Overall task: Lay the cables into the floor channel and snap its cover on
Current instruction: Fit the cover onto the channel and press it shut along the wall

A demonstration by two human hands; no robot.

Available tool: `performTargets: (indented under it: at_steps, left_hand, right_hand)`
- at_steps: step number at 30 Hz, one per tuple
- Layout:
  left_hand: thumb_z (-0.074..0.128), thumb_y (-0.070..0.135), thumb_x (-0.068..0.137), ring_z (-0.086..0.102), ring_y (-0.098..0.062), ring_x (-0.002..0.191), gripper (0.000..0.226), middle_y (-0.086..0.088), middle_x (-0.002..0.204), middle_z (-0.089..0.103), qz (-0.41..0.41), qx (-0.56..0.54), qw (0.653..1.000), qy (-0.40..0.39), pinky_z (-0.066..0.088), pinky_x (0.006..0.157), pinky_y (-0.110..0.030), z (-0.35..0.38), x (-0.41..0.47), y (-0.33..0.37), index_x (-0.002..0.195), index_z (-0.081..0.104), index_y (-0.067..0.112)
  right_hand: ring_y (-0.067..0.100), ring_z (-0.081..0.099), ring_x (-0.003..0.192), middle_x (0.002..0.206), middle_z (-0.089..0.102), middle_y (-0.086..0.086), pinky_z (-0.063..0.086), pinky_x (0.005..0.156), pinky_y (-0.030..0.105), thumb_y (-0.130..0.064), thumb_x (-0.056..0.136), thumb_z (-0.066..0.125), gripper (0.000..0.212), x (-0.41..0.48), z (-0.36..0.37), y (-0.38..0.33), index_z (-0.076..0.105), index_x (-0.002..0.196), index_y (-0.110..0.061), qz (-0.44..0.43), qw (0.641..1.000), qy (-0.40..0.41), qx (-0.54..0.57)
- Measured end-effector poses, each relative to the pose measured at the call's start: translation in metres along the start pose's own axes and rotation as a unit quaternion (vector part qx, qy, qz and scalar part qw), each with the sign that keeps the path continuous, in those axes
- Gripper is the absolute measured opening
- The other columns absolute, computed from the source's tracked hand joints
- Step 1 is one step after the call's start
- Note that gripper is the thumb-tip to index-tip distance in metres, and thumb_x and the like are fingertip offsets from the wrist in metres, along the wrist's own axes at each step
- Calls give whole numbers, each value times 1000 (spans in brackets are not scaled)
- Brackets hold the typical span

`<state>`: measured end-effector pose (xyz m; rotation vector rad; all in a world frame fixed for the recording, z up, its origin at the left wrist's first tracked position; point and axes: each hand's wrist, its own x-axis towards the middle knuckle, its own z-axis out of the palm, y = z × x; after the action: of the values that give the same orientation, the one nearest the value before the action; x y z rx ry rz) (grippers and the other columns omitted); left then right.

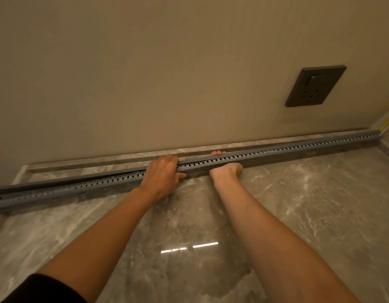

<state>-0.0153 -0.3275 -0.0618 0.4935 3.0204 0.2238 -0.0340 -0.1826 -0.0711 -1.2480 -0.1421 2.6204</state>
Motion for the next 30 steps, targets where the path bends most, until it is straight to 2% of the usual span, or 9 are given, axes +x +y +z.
performTargets:
  at_steps: [5,7,8,10,11,13,15,23,30]
  left_hand:
    - [57,29,92,52,-29,114,36,-13,124,56,10,-27,999,22,40,95,-36,4,0,-2,117,52,4]
    - [57,29,91,51,-27,113,34,-12,122,57,17,-32,999,28,40,95,-35,6,-1,-3,115,52,5]
    - [58,28,91,51,-27,113,33,-12,122,57,20,-35,999,32,40,95,-35,7,-1,-2,114,52,5]
    - [59,26,90,51,-26,112,31,-11,121,57,26,-43,998,38,40,94,-34,7,1,-2,113,53,5]
    - [59,25,89,51,-27,112,30,-12,120,58,28,-46,998,42,40,94,-34,7,2,-1,112,54,4]
    - [60,22,88,52,-29,110,28,-14,118,59,36,-50,997,46,40,91,-35,7,4,-1,109,55,3]
    - [60,20,88,53,-30,107,26,-15,116,61,47,-53,996,46,40,89,-35,7,6,-1,106,57,2]
    - [55,25,92,50,-27,114,34,-12,125,56,59,-26,998,19,39,95,-34,5,5,-8,120,51,5]
    - [61,30,89,54,-30,112,39,-12,122,57,-62,33,997,-18,42,91,-37,-11,-18,-46,118,52,5]
  right_hand:
    - [22,42,50,59,43,9,39,51,31,-18,98,17,42,-14,-2,45,39,62,-10,-19,994,13,-105]
    - [14,41,52,62,42,2,38,49,24,-14,97,28,37,-11,-2,41,38,62,-16,17,999,27,-12]
    - [7,39,54,65,39,-4,35,49,17,-9,97,36,36,-19,-2,39,38,63,-21,39,998,34,-24]
    - [2,34,57,67,35,-8,33,52,11,-6,95,41,38,-24,2,42,35,63,-25,-2,992,50,-114]
    - [8,36,56,66,35,-4,35,58,10,-9,95,36,35,-20,3,41,35,63,-20,-5,998,51,-38]
    - [18,35,51,61,36,4,39,60,25,-14,95,24,35,-12,10,44,33,61,-14,-33,995,94,-4]
    - [19,32,45,55,35,7,36,49,27,-13,94,22,38,-10,16,43,33,58,-12,-14,989,146,-23]
    - [18,32,43,55,36,7,33,44,25,-14,95,21,38,-3,18,39,33,59,-11,0,995,102,-19]
    - [19,35,47,61,39,8,38,46,28,-14,98,17,37,-1,13,32,35,66,-9,10,998,69,-10]
